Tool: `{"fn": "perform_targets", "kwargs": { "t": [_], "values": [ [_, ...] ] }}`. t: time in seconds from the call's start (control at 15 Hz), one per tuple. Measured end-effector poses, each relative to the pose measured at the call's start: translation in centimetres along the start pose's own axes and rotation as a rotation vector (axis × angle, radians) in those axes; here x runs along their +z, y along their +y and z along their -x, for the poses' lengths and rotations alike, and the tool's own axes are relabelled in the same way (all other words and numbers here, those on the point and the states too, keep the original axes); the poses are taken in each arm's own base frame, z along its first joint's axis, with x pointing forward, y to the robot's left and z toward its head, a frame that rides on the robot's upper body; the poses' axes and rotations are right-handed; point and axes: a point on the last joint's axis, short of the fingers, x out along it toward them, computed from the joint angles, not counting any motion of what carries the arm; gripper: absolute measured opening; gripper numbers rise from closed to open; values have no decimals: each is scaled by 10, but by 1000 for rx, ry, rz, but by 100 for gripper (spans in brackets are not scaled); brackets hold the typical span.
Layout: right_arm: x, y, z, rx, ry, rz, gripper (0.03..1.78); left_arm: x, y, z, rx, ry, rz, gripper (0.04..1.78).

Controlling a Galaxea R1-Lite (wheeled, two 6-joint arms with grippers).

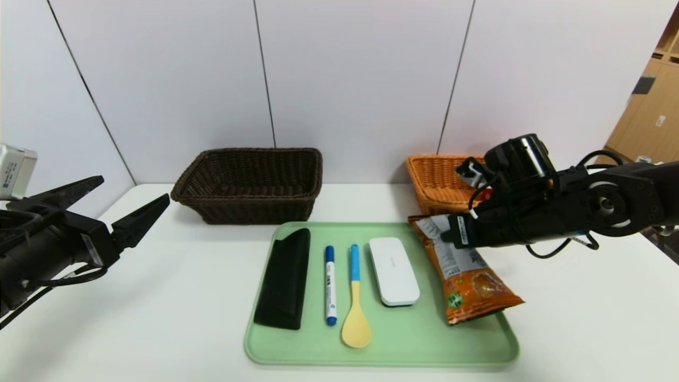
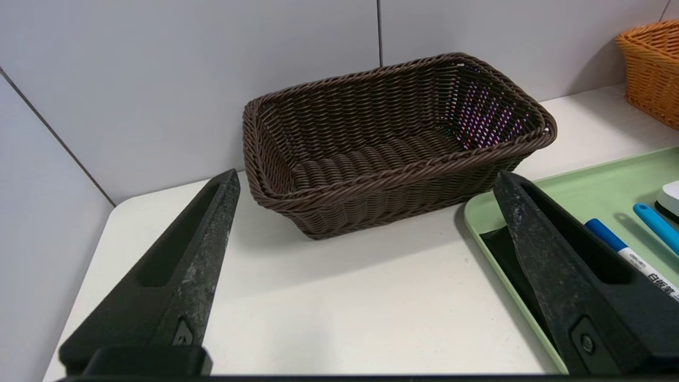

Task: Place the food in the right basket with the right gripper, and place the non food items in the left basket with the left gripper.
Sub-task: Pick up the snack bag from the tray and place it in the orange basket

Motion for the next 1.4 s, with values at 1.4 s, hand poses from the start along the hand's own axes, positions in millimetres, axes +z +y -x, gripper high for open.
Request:
{"fn": "perform_targets", "kwargs": {
  "t": [1.4],
  "values": [
    [-7, 31, 83, 95, -167, 98, 64, -2, 0, -2, 1, 9, 15, 169]
  ]
}}
